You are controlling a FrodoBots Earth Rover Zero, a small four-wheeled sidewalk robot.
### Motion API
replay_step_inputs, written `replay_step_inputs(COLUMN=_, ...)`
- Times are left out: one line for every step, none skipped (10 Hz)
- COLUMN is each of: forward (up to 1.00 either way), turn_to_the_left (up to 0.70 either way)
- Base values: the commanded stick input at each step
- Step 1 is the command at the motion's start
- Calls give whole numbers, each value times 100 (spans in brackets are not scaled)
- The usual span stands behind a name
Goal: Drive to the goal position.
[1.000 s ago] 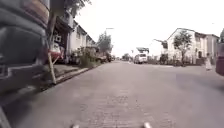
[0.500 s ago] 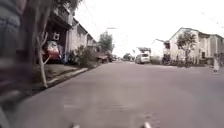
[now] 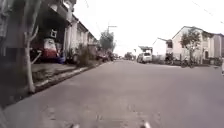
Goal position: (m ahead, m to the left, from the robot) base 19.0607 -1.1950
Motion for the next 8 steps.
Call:
replay_step_inputs(forward=85, turn_to_the_left=-34)
replay_step_inputs(forward=85, turn_to_the_left=-34)
replay_step_inputs(forward=85, turn_to_the_left=-5)
replay_step_inputs(forward=85, turn_to_the_left=0)
replay_step_inputs(forward=85, turn_to_the_left=0)
replay_step_inputs(forward=85, turn_to_the_left=0)
replay_step_inputs(forward=85, turn_to_the_left=0)
replay_step_inputs(forward=85, turn_to_the_left=0)
